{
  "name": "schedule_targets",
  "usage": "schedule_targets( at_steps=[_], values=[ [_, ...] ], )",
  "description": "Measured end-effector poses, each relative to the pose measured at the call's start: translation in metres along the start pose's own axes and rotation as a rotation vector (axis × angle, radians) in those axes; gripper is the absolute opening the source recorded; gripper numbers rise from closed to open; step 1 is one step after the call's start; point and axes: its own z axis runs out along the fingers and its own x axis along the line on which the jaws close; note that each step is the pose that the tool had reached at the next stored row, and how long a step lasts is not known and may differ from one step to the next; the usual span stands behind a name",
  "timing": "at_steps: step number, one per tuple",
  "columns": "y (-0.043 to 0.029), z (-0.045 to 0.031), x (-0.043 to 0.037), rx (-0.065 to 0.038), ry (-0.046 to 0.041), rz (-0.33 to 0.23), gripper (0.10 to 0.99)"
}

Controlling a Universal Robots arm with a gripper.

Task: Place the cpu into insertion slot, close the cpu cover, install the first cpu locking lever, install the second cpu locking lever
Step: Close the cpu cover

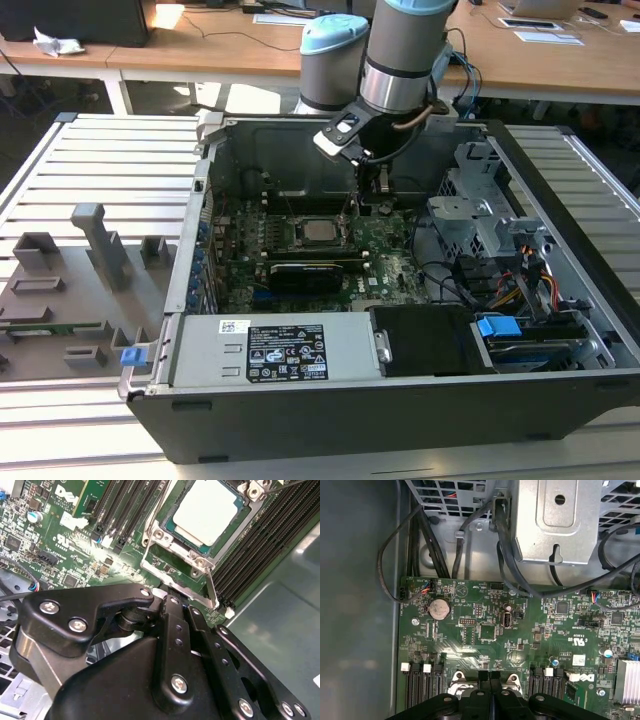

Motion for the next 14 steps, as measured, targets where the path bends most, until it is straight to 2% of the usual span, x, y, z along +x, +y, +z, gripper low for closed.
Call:
schedule_targets(
  at_steps=[14],
  values=[
    [-0.0103, 0.0004, 0.0006, 0.000, 0.0000, 0.000, 0.106]
  ],
)
